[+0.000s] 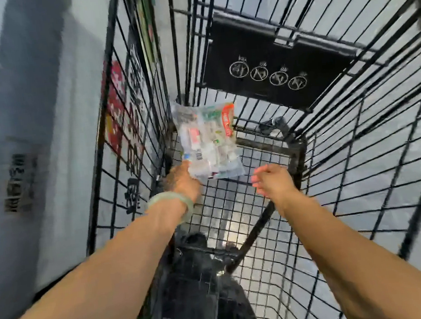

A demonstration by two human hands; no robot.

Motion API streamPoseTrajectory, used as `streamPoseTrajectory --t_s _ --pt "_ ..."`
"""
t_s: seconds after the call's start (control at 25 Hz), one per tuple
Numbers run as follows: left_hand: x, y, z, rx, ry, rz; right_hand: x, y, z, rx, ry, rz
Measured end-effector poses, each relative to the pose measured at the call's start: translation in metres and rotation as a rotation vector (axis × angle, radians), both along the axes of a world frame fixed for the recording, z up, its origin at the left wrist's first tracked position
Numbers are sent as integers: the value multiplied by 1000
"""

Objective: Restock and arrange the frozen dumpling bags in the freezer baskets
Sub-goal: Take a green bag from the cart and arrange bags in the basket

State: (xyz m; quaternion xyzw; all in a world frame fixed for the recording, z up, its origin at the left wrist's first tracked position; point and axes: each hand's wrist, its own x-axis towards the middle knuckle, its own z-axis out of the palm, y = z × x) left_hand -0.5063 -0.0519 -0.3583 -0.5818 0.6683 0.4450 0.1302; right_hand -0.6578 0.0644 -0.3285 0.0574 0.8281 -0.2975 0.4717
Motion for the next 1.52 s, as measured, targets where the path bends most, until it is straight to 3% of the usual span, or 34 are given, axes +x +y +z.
streamPoseTrajectory --t_s 0.28,0.44,0.64,0.8,0.88,1.08,1.16,1.28,1.4,1.52 --pt "-8 2 -74 -210 -14 -355 -9 -38 -99 48 -38 -3" --pt "-13 11 -84 -133 -8 -464 2 -48 -115 80 -66 -19" --pt "-7 7 -75 -139 -65 -470 12 -41 -85 -165 -268 -235" --pt "-10 9 -49 -285 49 -276 18 -43 -35 -381 -399 -345" --pt "-7 11 -31 -352 131 -192 17 -45 -9 -419 -418 -285" --pt "-10 19 30 -256 247 33 18 -36 48 -581 -405 -232" --pt "-14 21 58 -128 360 251 20 -22 67 -586 -387 -284" --pt "-4 31 110 246 657 696 31 10 88 -454 -391 -396" --pt "26 51 161 403 804 764 49 35 120 -439 -524 -426" --pt "61 67 207 532 995 806 68 44 168 -553 -648 -393"
